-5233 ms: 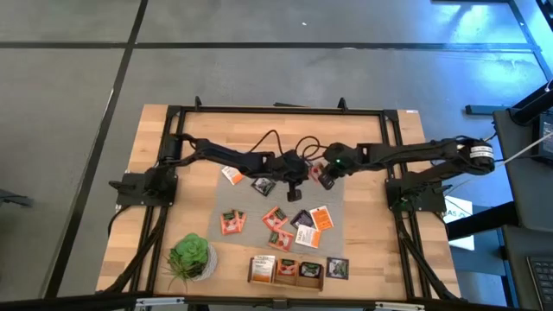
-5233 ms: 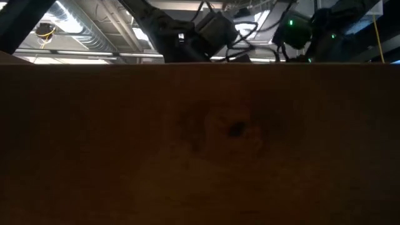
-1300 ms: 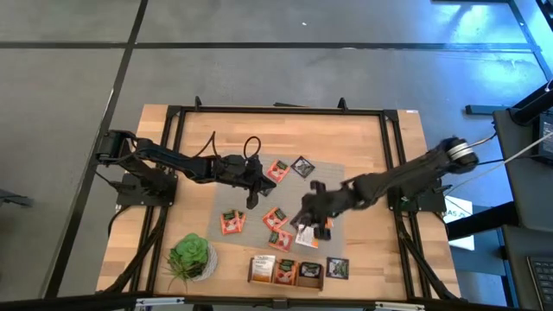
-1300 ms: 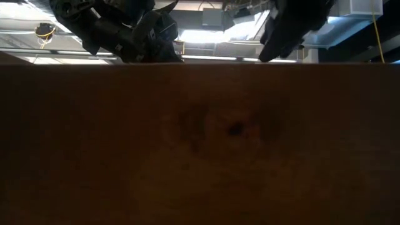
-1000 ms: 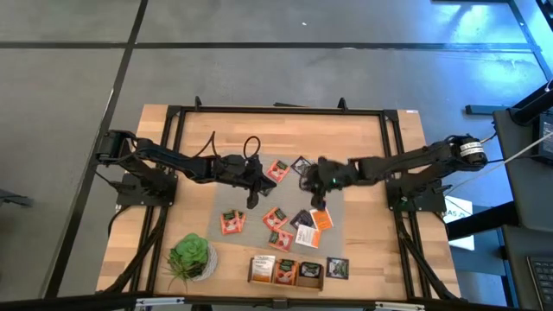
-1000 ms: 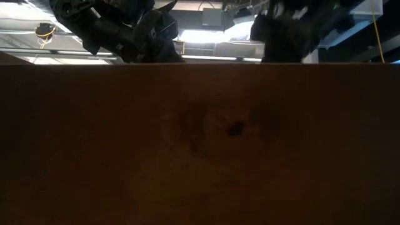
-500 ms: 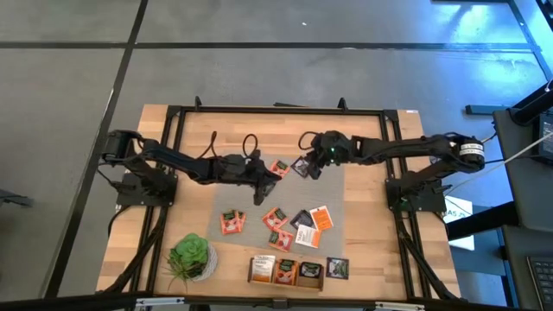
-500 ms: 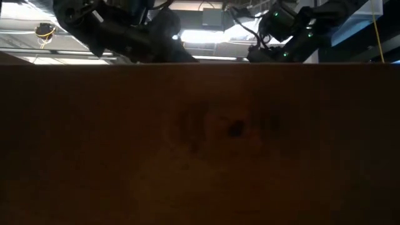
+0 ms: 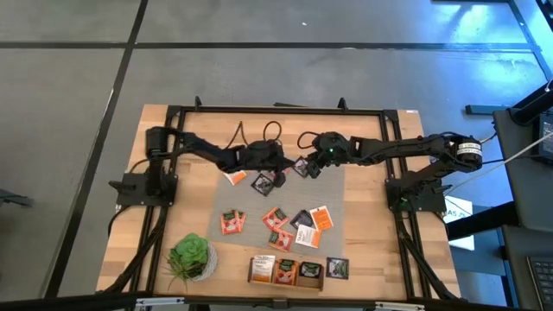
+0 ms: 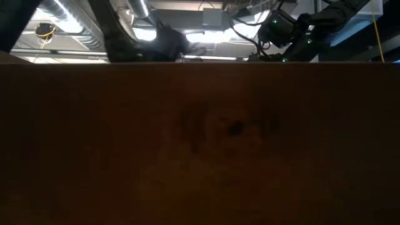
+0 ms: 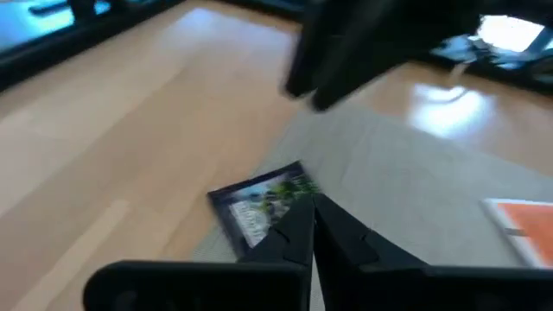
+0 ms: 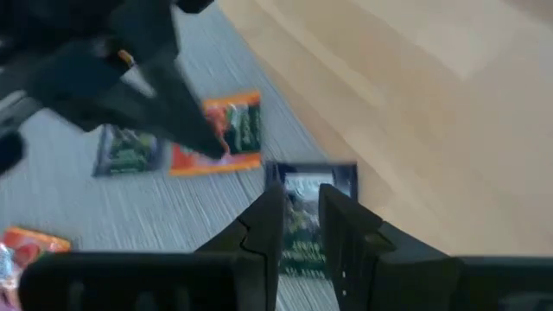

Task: Pick & Place Tea
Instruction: Put the black tea bag into the right section of the wooden organizer

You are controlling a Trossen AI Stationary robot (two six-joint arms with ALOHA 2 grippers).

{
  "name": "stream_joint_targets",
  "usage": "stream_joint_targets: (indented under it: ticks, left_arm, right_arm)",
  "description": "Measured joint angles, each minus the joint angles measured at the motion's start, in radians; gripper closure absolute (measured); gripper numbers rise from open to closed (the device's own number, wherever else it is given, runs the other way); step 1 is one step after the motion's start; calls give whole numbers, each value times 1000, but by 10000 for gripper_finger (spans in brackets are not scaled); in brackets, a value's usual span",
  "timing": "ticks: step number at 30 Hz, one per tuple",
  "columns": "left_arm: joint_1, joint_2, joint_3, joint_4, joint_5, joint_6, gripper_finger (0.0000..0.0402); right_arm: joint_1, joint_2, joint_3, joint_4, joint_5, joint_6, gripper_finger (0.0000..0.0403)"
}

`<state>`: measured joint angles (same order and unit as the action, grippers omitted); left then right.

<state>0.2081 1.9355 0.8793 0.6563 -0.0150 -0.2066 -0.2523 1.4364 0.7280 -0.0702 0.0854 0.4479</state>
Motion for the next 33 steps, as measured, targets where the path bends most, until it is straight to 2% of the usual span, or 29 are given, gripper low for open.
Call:
stream_joint_targets:
  ticks: [5, 11, 15, 23, 33]
  left_arm:
    - [17, 109, 79, -13, 38, -5, 400]
    - [18, 196, 168, -67, 31, -14, 399]
    - [18, 208, 193, -140, 1, -11, 399]
    - [17, 206, 195, -174, -13, -17, 399]
    - [5, 164, 188, -190, -5, 34, 398]
  right_arm:
    - [2, 0, 0, -33, 0, -7, 324]
    - [2, 1, 0, -32, 0, -8, 324]
    - [3, 1, 0, -44, 0, -7, 324]
    - [8, 2, -5, -153, 0, 94, 324]
    - [8, 2, -180, 56, -7, 212, 324]
